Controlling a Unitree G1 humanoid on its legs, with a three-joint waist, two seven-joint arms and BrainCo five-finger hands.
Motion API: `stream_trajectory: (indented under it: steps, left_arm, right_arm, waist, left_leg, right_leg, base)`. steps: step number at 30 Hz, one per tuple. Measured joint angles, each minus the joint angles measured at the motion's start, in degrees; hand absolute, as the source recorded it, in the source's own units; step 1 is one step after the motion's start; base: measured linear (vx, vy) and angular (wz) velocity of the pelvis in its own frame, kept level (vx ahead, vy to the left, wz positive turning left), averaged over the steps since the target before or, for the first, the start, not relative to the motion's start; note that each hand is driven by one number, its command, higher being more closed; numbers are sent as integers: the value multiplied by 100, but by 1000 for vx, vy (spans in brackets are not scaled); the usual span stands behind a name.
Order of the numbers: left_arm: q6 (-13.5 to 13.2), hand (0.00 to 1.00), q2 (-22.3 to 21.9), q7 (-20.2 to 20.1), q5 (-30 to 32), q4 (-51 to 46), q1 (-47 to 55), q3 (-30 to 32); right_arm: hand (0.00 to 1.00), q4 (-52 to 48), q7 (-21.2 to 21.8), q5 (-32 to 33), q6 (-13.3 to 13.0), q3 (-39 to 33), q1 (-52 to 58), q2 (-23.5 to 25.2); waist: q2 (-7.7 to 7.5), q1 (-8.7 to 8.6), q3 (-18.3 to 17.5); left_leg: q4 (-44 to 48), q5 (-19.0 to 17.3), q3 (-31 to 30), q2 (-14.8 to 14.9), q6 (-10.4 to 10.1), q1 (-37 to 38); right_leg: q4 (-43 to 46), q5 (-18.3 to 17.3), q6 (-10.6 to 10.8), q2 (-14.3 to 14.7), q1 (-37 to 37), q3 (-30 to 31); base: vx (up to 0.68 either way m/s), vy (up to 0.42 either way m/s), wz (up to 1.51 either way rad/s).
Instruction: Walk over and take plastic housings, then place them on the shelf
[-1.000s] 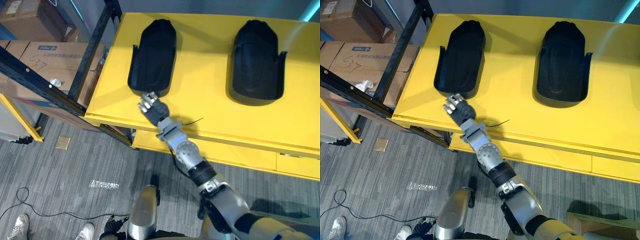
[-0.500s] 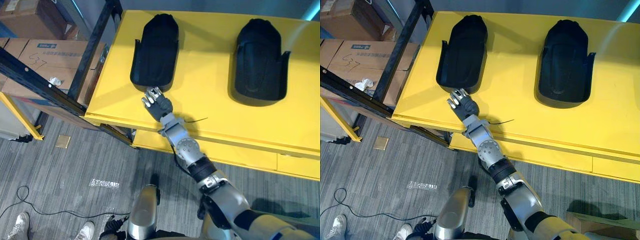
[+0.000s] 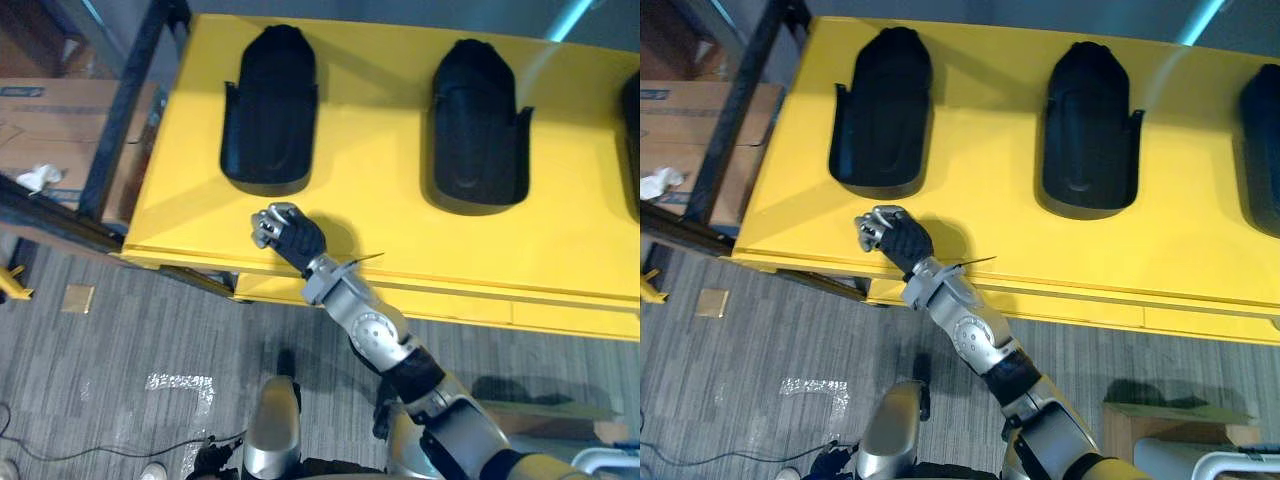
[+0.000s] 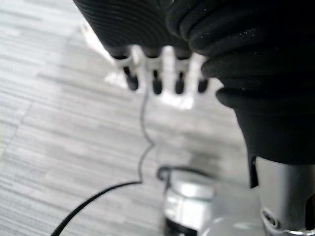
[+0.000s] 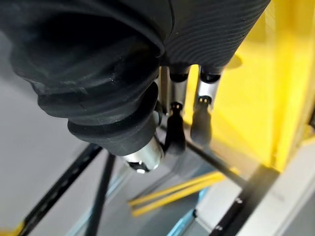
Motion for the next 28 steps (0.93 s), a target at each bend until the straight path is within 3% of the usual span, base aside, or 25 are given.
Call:
stream_trajectory:
  steps: [4,8,9,11,13,14,16,17,19,23,25,28]
  left_arm:
    - [-32,0,132,39,-77,303,242,96]
    - [-33,0,167,112,-70,457,342,92]
    - [-42,0,192,120,-42,481,337,91]
    - [-51,0,177,124,3,520,341,83]
    - [-72,0,136,152,21,675,351,68]
    - [-75,0,130,155,22,675,366,72]
    - [-71,0,125,162,116,684,400,83]
    - [-35,0,128,166,174,694,453,89]
    - [7,0,106,182,182,699,495,104]
    - [175,0,-42,190,214,700,594,232]
    - [251,0,-102,187,215,699,593,310]
    - [317,0,-235,149,219,690,582,500]
  right_arm:
    - [0,-769,202,-401,23,-626,1259,-704]
    - [0,-977,367,-956,-81,-1109,2133,-1068]
    - [0,-975,315,-1290,-251,-1270,2411,-1069]
    - [0,-952,-152,-2003,-574,-1560,2843,-982]
    - [0,-809,-1046,-2544,-1230,-2360,3280,-622]
    - [0,-741,-1311,-2683,-1432,-2623,3365,-514]
    - [0,-322,-2251,-3083,-2048,-3534,3484,-204]
    - [0,-44,-2833,-3318,-2245,-3930,3572,-134]
    - [0,523,-3552,-3421,-2559,-4368,3772,-84]
    - [0,2179,-4663,-3034,-2797,-5388,4156,36]
    - [0,2923,-4832,-2520,-2803,-5826,4217,32]
    - [0,4075,-4831,-2025,-2487,-6226,4294,36]
  waist:
    - [-326,-244,-513]
    - [-334,-438,-875]
    - [-298,-497,-982]
    - [-237,-519,-1174]
    - [-182,-633,-1426]
    - [-180,-653,-1459]
    - [-182,-786,-1558]
    - [-180,-865,-1601]
    - [-147,-936,-1653]
    - [17,-1095,-1776]
    - [73,-1107,-1819]
    - [158,-1155,-1877]
  left_leg:
    - [-275,-25,308,57,-57,175]
    - [-445,-51,573,48,-94,394]
    - [-533,-48,649,40,-94,481]
    - [-656,-40,792,23,-104,652]
    - [-801,-36,909,-15,-108,801]
    - [-812,-36,978,-23,-108,840]
    - [-873,-38,1154,-48,-110,957]
    - [-881,-39,1221,-56,-111,1006]
    - [-893,-45,1374,-57,-118,1071]
    - [-1003,-38,1639,-61,-130,1265]
    - [-1055,-35,1674,-69,-134,1344]
    - [-1232,49,1670,-111,-150,1474]
  right_leg:
    - [-377,131,-12,107,35,247]
    - [-528,184,1,127,59,467]
    - [-528,188,8,125,62,478]
    - [-529,197,23,129,74,593]
    - [-532,216,47,127,67,658]
    - [-532,220,49,128,67,716]
    - [-545,242,67,127,54,881]
    - [-580,277,80,129,49,962]
    - [-630,335,70,149,36,1112]
    - [-648,368,61,203,49,1341]
    - [-656,369,57,210,66,1374]
    - [-674,346,19,206,126,1360]
  base:
    - [104,-6,-32]
    - [104,13,-36]
    - [61,14,-27]
    - [52,22,-34]
    - [27,27,-30]
    - [0,35,-36]
    - [-34,34,-42]
    - [-61,20,-42]
    - [-63,4,-43]
    - [-68,-18,-31]
    - [-59,-24,-19]
    - [-34,-16,-2]
